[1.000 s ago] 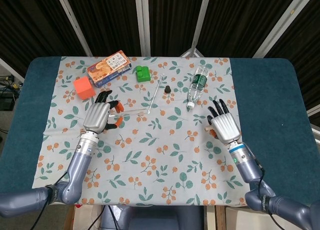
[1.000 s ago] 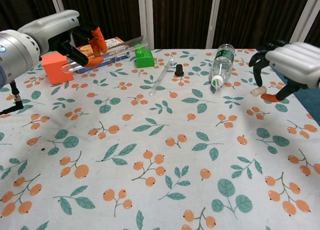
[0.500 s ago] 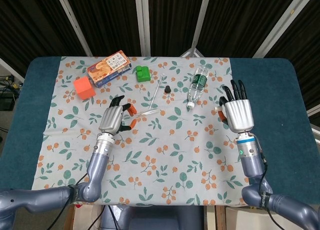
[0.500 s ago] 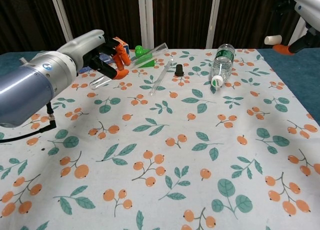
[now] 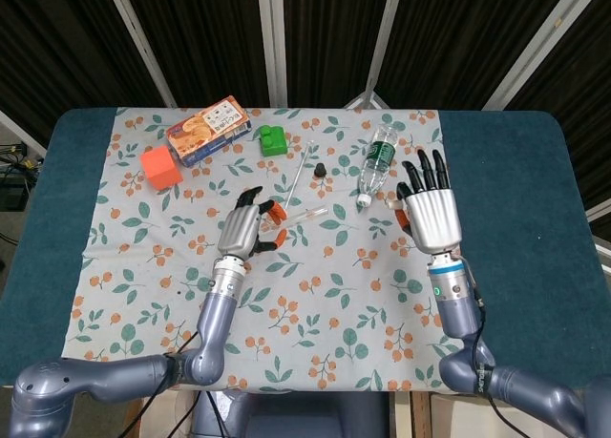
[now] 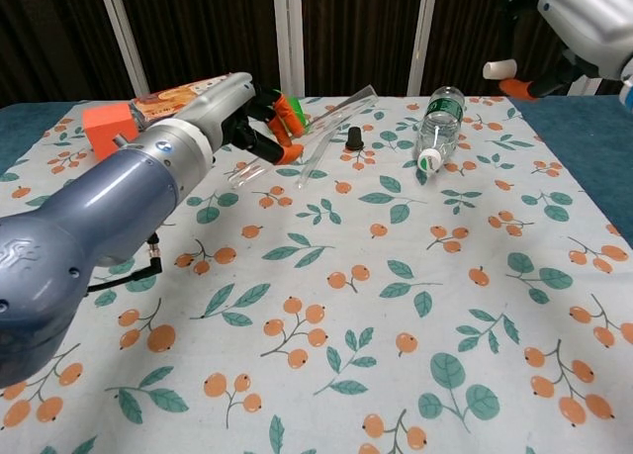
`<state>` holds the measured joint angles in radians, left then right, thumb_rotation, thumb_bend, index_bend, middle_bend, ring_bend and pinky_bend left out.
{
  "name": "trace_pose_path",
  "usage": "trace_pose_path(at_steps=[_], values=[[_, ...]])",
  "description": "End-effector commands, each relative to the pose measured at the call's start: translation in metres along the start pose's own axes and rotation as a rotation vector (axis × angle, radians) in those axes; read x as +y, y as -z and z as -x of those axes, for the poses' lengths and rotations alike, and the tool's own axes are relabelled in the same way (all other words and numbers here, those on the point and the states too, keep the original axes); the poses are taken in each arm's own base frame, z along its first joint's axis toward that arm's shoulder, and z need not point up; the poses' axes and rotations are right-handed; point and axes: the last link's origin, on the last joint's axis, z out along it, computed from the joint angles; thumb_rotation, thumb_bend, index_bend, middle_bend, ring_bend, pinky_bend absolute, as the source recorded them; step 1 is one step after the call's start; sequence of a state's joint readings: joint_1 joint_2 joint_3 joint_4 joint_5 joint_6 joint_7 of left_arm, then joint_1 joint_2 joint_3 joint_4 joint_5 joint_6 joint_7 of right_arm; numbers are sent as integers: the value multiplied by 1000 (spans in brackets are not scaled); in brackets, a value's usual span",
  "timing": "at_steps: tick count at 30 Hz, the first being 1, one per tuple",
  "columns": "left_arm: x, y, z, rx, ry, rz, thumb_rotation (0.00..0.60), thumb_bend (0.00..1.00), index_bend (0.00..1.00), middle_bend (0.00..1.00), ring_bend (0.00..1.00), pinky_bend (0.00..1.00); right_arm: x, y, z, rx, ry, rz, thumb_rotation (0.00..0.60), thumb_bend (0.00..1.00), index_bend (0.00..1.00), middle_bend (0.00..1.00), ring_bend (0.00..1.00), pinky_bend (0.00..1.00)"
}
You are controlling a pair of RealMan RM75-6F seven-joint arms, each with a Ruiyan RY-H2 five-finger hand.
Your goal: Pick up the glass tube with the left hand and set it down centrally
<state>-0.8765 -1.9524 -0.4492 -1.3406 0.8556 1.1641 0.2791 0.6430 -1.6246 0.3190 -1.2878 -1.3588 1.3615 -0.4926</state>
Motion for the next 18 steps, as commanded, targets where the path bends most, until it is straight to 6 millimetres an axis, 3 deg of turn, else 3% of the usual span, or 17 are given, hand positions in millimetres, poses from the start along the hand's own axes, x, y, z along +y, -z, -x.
trace_pose_path(at_steps=[1,18], values=[[3,-3,1,-1,-3,2,600,683,526,507,78,0,-10,-11,0,22,30,-40,600,361,603,245,69,36],[-2,-25,-3,-24,-77,-21,600,697,525,507,78,0,-50,-39,19,53,107,-153,600,361,602,245,69,30]])
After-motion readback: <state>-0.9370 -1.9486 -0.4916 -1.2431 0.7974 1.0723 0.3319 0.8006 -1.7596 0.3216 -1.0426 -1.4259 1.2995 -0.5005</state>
